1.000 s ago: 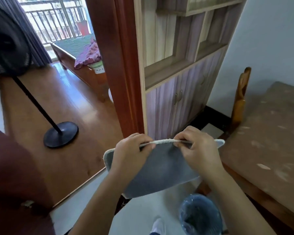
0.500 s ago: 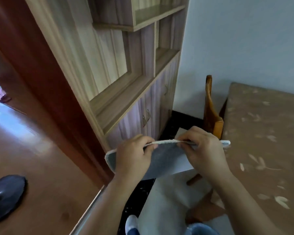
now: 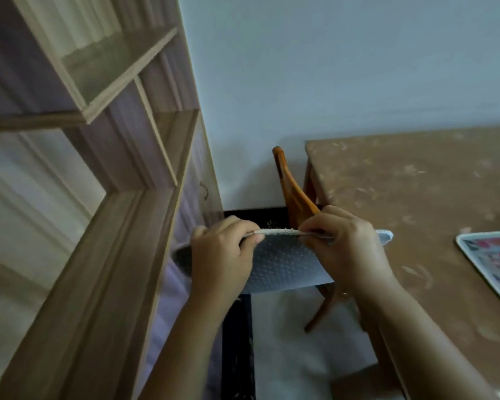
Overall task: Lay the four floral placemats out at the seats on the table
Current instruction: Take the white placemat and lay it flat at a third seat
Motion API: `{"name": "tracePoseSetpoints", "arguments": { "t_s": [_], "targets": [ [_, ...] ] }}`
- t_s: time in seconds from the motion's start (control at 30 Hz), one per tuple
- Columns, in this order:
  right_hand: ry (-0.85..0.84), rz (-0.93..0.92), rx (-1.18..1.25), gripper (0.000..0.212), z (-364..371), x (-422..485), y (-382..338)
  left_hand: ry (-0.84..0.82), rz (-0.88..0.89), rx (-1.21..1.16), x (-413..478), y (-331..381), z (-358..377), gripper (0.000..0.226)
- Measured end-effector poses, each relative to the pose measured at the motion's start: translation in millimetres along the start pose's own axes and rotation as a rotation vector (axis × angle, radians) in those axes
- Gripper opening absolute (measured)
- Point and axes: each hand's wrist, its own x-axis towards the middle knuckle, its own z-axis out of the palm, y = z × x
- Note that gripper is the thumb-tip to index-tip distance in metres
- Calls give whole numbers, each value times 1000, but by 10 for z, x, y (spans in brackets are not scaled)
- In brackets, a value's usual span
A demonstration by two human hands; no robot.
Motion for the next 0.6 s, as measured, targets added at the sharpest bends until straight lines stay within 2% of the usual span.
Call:
{"name": "tracePoseSetpoints", "arguments": {
  "t_s": [0.2,0.6],
  "targets": [
    [90,131,-75,13,71,450,366,-99,159,6,792,-177,419,11],
    [202,295,-118,10,81,1669,1469,-216,297,-129,2532,-330,1567,4]
  ]
}}
